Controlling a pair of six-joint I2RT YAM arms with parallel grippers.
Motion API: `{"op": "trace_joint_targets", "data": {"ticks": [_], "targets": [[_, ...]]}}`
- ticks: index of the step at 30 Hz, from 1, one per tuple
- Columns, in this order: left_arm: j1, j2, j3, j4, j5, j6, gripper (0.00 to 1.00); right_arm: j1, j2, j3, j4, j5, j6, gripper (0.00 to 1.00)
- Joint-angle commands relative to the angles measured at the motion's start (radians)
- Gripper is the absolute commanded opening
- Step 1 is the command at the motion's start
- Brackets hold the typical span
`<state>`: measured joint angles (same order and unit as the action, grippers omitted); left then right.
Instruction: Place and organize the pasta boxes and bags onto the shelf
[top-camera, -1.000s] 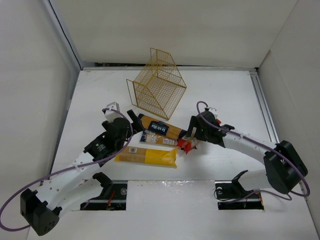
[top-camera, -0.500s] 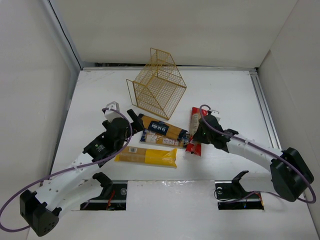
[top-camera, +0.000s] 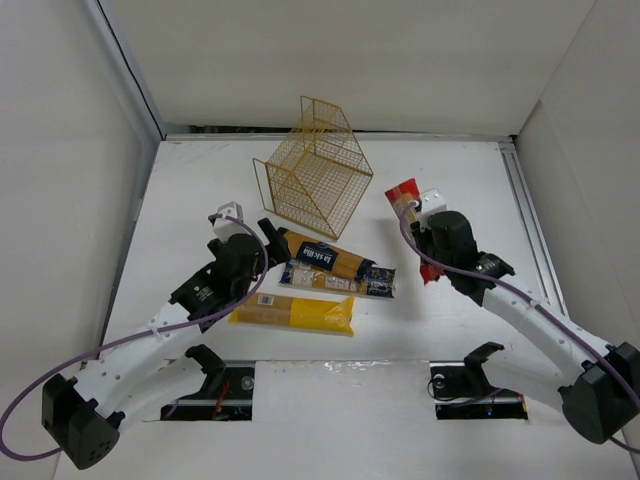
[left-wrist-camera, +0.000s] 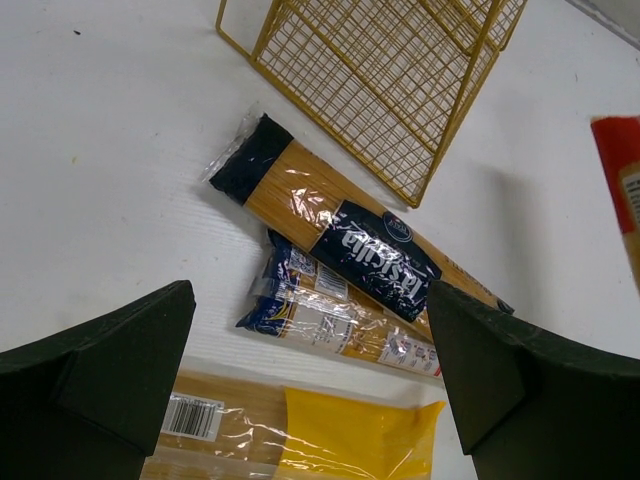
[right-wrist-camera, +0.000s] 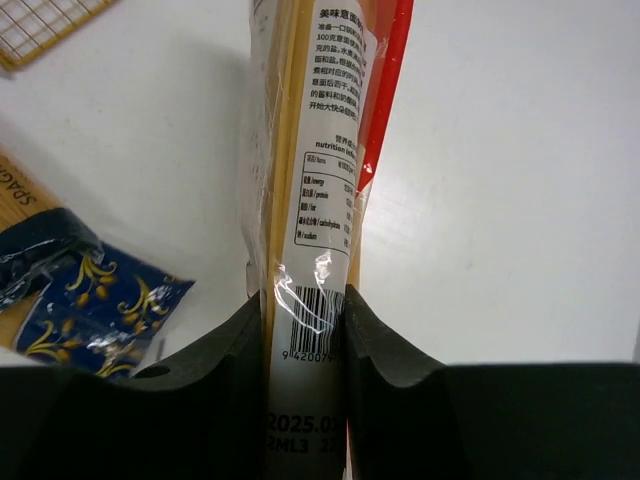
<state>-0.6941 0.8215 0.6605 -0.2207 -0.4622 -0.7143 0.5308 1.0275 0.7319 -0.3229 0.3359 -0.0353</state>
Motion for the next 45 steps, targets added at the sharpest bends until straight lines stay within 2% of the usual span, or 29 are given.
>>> {"op": "trace_joint_targets", "data": {"ticks": [1,2,5,9,14,20,29,35,45], "targets": [[-0.004,-0.002,0.004,0.041,0.002,0.018,1.00,-0.069,-0.035,0.024,0.352,-0.165,-0.334,0.00],[-0.004,-0.002,0.004,0.052,0.002,0.027,1.00,-0.112,-0.026,0.024,0.373,-0.299,-0.369,0.00],[-0.004,0.007,0.004,0.061,0.011,0.027,1.00,-0.170,0.067,0.072,0.392,-0.507,-0.451,0.00],[-0.004,0.007,0.004,0.083,0.025,0.036,1.00,-0.210,0.227,0.139,0.392,-0.669,-0.495,0.00],[-0.004,0.027,0.013,0.083,0.036,0.036,1.00,-0.186,0.342,0.198,0.419,-0.713,-0.522,0.00],[-0.004,0.036,0.004,0.121,0.046,0.045,1.00,-0.157,0.405,0.227,0.464,-0.747,-0.531,0.00],[0.005,0.056,-0.007,0.141,0.076,0.064,1.00,-0.157,0.569,0.303,0.536,-0.831,-0.468,0.00],[0.036,0.065,-0.007,0.141,0.109,0.073,1.00,-0.137,0.664,0.359,0.603,-0.937,-0.468,0.00],[0.047,0.083,-0.016,0.141,0.135,0.073,1.00,-0.124,0.868,0.535,0.604,-1.078,-0.479,0.00]]}}
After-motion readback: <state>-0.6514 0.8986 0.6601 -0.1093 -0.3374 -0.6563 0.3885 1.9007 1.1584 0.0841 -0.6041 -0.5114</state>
